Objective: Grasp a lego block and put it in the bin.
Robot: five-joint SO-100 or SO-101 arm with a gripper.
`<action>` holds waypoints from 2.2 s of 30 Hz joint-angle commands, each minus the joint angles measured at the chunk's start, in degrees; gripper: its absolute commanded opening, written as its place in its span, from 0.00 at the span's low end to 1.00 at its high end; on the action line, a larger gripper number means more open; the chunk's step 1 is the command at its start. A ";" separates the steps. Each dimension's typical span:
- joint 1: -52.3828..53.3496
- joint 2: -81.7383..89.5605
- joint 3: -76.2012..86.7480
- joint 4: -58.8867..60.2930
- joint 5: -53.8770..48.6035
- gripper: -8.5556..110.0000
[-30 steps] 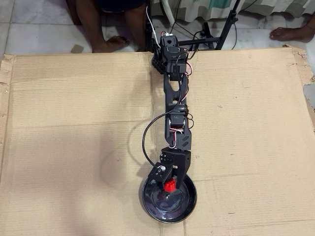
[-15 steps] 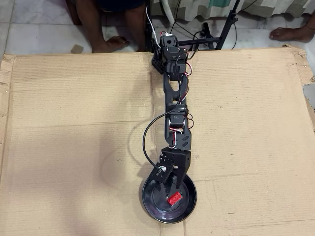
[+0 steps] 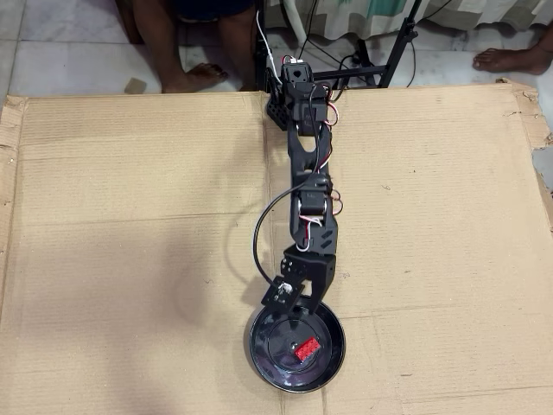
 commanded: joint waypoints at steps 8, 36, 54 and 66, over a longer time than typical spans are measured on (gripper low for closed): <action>-3.69 11.69 -1.49 10.81 -0.18 0.23; -13.18 28.92 6.86 33.13 -0.26 0.07; -2.90 57.48 45.44 32.26 -0.26 0.07; -0.18 78.22 75.94 21.01 -0.26 0.07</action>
